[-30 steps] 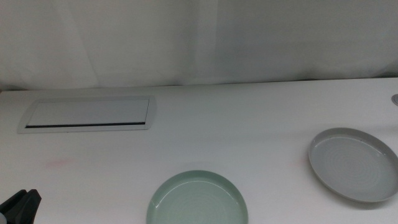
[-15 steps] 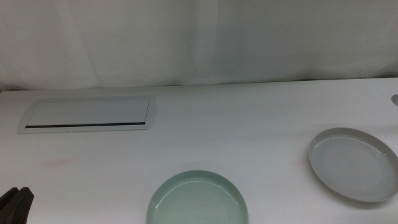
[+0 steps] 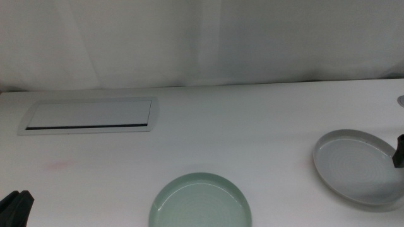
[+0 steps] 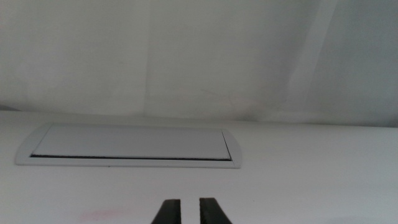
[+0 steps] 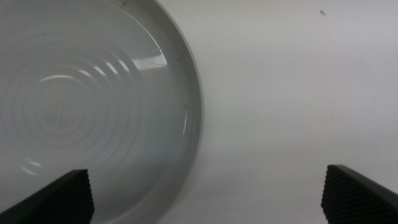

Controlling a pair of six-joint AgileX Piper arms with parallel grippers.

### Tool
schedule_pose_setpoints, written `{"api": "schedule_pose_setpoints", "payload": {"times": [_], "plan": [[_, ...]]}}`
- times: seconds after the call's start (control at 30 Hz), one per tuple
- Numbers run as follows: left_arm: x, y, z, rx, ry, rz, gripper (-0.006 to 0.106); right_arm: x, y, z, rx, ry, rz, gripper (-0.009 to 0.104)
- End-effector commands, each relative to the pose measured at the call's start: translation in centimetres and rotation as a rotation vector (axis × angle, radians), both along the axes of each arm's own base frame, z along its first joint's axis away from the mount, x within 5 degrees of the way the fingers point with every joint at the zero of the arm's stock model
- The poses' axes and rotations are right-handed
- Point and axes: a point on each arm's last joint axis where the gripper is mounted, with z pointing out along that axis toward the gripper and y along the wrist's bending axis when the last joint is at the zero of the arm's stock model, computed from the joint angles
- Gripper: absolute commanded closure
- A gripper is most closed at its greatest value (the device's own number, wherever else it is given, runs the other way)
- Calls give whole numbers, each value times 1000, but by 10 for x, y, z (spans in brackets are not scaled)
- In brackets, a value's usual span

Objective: Stack the three bowls on top of each other.

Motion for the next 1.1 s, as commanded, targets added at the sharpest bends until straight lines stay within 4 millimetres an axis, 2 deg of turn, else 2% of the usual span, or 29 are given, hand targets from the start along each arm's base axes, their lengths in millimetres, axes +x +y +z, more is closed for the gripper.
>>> {"api": "schedule_pose_setpoints", "payload": {"times": [0.0,0.2,0.63,0.83,1.07], "plan": [[-2,0,-12,1,34,2,89,6,-4,-7,-10,-3,8,-8],[-2,0,-12,1,34,2,89,14,-5,-22,-15,8,28,-8],[-2,0,-13,1,39,4,89,27,-7,-41,-28,-25,51,-8],[-2,1,-13,2,42,5,89,30,-7,-57,-22,9,51,-8],[-2,1,-13,2,42,5,89,33,-7,-60,-21,-9,47,-7]]}}
